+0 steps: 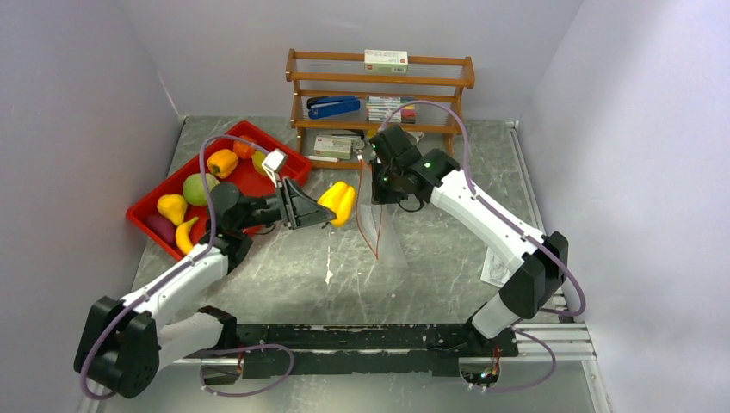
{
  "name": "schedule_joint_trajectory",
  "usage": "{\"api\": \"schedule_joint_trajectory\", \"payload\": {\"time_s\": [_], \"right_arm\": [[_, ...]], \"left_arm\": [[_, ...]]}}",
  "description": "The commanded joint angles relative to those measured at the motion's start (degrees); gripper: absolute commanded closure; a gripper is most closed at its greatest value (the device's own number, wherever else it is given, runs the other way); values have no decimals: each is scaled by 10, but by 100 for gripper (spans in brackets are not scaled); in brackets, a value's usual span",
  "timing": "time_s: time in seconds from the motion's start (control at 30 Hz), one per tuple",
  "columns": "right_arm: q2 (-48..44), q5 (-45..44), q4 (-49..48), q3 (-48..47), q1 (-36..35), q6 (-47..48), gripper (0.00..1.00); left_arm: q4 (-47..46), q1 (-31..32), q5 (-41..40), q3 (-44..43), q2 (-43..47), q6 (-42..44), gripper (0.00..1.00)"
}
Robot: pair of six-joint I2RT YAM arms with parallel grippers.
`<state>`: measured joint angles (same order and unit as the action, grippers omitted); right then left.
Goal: Place the food in the zip-top bag and seal the zipper
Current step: Place the fake vegetable in the zipper food storage bag.
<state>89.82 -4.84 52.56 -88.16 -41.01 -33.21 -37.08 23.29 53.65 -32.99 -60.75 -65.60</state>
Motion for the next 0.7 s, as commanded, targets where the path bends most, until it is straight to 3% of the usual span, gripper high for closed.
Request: {"api": "schedule_joint_trajectory", "payload": {"time_s": [0.0, 0.1, 0.23, 0.4, 0.57, 0.67], "right_arm": [[-3, -17, -2, -29, -6, -11, 100], [-10, -21, -13, -26, -7, -21, 100], [-11, -20, -22, -28, -8, -27, 100], [-17, -24, -21, -28, -10, -29, 100], [-26, -23, -22, -32, -15, -29, 100], [-34, -19, -34, -28, -18, -30, 100]], "left_arm": [[-239, 20, -26, 34, -33, -153, 53], [-276, 42, -57, 48, -54, -182, 54], [-204, 71, -74, 35, -67, -128, 53], [-65, 81, -124, 20, -36, -48, 51], [146, 93, -199, -42, -9, 63, 48], [198, 96, -213, -60, -15, 90, 48]]}}
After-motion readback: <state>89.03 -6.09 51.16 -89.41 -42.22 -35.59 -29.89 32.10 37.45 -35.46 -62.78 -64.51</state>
